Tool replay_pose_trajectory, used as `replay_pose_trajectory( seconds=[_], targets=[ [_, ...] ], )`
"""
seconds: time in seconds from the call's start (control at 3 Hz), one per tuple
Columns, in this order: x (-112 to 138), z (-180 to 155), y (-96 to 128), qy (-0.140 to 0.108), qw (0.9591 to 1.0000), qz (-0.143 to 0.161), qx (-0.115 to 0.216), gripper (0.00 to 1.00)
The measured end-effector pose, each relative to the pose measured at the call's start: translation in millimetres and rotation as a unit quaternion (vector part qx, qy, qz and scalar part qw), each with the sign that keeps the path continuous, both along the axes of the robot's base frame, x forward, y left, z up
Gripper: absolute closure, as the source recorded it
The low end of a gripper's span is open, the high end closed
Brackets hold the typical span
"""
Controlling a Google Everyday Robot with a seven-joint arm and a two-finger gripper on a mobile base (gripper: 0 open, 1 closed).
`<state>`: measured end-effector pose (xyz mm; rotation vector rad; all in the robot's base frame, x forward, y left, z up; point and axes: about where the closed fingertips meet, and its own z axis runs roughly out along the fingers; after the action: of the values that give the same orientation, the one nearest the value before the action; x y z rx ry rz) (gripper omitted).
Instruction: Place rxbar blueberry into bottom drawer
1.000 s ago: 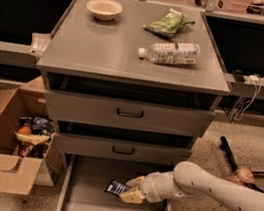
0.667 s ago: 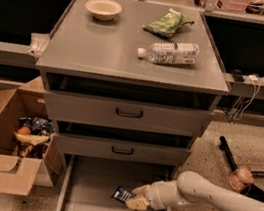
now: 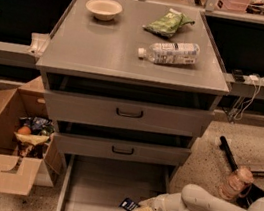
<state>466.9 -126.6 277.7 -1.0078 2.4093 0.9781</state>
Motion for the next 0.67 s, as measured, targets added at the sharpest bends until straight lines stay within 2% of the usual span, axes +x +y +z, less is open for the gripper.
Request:
replay_pose_trajectory(
  seconds=[0.33, 0.67],
  targets=[
    [2, -38, -17, 0.034, 0.9991, -0.025, 0.001, 1.00],
    [8, -62, -24, 0.055, 0.9978, -0.037, 0.003, 0.86]
  ],
)
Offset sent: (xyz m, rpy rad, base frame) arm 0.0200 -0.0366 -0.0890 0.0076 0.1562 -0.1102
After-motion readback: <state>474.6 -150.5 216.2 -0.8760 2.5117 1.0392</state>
